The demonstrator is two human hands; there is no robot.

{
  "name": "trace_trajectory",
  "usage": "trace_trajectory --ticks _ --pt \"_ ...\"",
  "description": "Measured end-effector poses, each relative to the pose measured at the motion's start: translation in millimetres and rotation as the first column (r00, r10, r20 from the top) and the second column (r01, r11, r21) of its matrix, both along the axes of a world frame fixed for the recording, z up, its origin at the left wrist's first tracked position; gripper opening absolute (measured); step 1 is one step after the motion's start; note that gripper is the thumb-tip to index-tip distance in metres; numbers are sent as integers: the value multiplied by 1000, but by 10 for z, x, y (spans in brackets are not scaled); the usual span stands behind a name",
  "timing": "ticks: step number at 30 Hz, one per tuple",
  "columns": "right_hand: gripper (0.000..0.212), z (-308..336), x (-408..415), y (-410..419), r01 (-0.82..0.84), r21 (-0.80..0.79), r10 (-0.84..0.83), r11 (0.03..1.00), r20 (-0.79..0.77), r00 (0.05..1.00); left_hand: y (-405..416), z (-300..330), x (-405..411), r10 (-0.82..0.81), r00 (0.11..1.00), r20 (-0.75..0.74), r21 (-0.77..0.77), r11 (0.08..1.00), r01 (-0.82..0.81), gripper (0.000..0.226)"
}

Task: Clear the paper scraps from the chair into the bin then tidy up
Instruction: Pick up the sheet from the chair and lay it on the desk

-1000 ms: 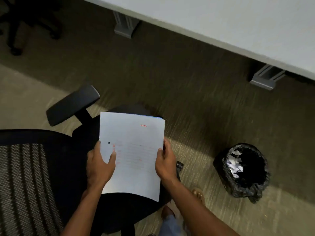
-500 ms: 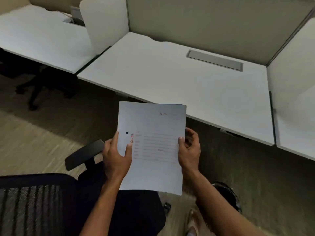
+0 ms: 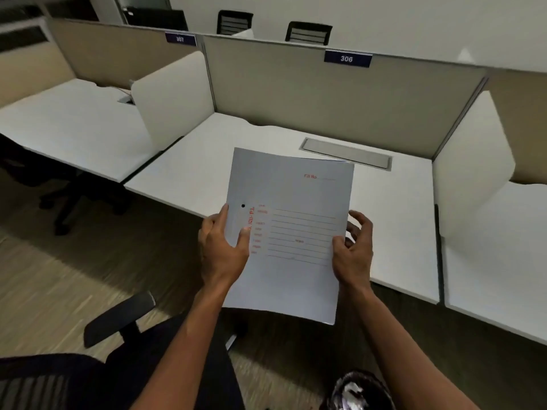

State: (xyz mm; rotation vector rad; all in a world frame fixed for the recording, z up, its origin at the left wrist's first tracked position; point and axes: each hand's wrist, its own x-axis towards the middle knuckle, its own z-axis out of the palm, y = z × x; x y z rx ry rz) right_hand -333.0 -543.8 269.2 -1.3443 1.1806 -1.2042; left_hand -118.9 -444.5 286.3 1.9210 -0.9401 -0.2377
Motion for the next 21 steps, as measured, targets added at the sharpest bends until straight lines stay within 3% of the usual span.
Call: trace_trajectory --ticks 4,11,21 --pt "38 100 -140 -455 38 0 -38 999 -6 999 -367 156 -191 -15 1000 6 7 1000 15 59" --pt "44 97 -61 -1006 65 30 -66 997 45 997 -898 252 -144 -38 999 32 12 999 38 52" --pt "56 -157 766 -2168 -12 45 11 999 6 1000 -2183 -145 811 -50 999 -11 111 992 51 61"
